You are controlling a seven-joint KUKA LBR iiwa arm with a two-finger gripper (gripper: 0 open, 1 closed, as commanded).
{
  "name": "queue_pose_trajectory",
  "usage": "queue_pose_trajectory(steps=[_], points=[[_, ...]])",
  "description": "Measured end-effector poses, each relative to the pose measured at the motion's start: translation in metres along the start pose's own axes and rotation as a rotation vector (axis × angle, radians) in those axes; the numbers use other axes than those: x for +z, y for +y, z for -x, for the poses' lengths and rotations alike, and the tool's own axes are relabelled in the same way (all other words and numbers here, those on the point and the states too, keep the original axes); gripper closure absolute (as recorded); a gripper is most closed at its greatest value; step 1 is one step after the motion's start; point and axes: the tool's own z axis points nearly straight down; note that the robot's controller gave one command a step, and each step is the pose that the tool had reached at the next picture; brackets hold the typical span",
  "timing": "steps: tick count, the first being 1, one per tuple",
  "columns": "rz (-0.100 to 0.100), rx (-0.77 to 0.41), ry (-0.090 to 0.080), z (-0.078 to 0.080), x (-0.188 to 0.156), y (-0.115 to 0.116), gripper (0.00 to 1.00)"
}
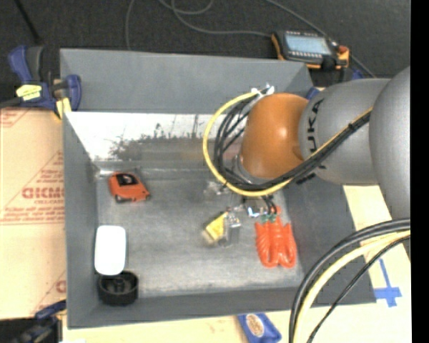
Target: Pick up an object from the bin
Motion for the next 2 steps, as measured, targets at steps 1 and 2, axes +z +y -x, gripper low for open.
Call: queue_pose_trajectory(steps=[1, 2], points=[[0.003, 0.055, 0.007, -0.0244, 0.0012, -0.0193, 1.00], [0.002, 0.054, 0.005, -0.0232, 0.0015, -0.0195, 1.00]])
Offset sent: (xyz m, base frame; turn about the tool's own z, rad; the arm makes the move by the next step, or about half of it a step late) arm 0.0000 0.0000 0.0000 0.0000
